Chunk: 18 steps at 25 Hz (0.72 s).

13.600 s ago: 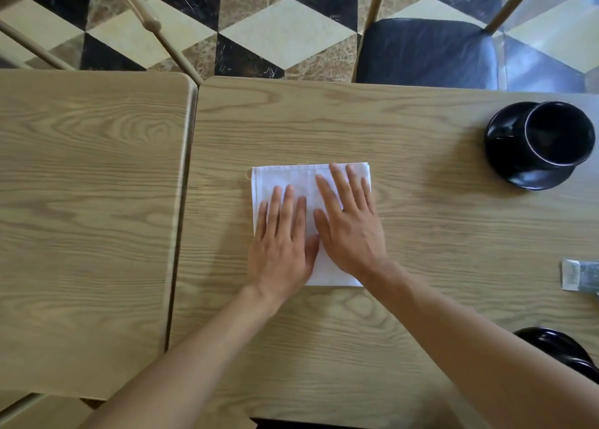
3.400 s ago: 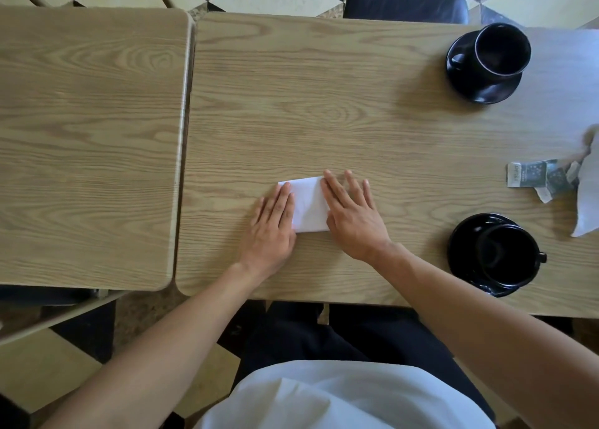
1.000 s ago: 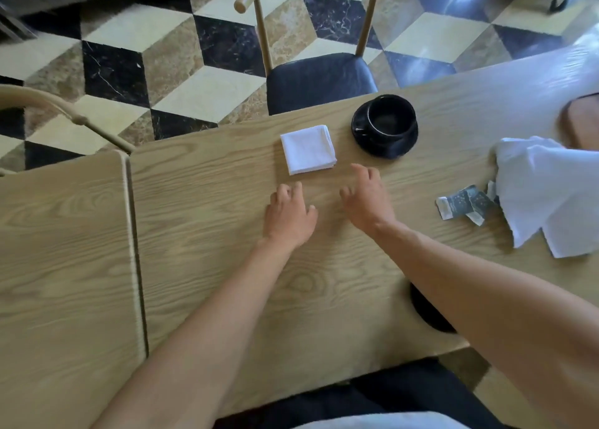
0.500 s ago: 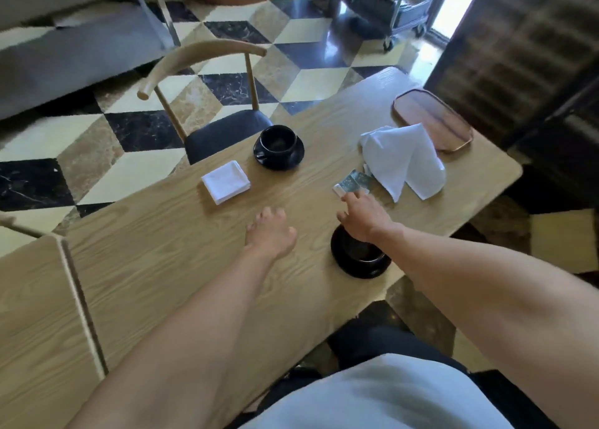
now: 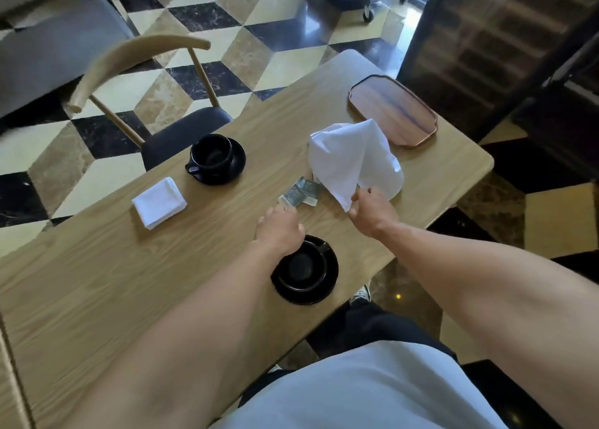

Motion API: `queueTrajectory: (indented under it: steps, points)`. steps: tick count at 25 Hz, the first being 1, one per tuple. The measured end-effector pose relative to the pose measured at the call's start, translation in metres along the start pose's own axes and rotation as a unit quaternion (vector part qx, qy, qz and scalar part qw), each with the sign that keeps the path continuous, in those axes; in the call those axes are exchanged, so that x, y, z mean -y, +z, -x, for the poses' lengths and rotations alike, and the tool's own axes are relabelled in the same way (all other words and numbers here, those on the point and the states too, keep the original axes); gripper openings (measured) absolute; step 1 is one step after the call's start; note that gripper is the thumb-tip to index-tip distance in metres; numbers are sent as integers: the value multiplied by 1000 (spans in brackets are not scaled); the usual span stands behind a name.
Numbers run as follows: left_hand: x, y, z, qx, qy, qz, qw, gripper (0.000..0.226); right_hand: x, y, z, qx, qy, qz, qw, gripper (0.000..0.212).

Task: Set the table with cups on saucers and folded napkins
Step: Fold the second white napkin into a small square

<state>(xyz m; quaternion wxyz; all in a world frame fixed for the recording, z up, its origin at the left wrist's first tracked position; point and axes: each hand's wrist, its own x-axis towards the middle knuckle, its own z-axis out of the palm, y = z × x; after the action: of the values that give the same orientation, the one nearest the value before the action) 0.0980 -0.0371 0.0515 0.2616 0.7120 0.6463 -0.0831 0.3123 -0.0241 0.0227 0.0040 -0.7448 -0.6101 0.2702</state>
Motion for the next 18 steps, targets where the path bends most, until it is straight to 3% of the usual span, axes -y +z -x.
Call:
queueTrajectory:
  steps: [2,5,8,11,15,18]
  points:
    - [-39,8,-33,11,-18,49,999,23,-34,-12,-31,-1,20,-18,1000,33]
    - [-86,31,-73,25,-100,174,979,27,-69,-18,-62,38,11,-28,999,29]
    - [-110,56,-100,1,-231,317,920,29,-87,-18,-83,81,-4,-27,996,33]
    - [-117,69,-118,-16,-303,400,865,27,-95,-13,-97,99,-34,25,994,36]
    - [-114,73,-124,-15,-330,428,841,33,-96,-3,-100,70,-57,58,994,22]
    - [-106,62,-118,-59,-320,516,792,21,-93,-4,-95,63,-66,89,992,18]
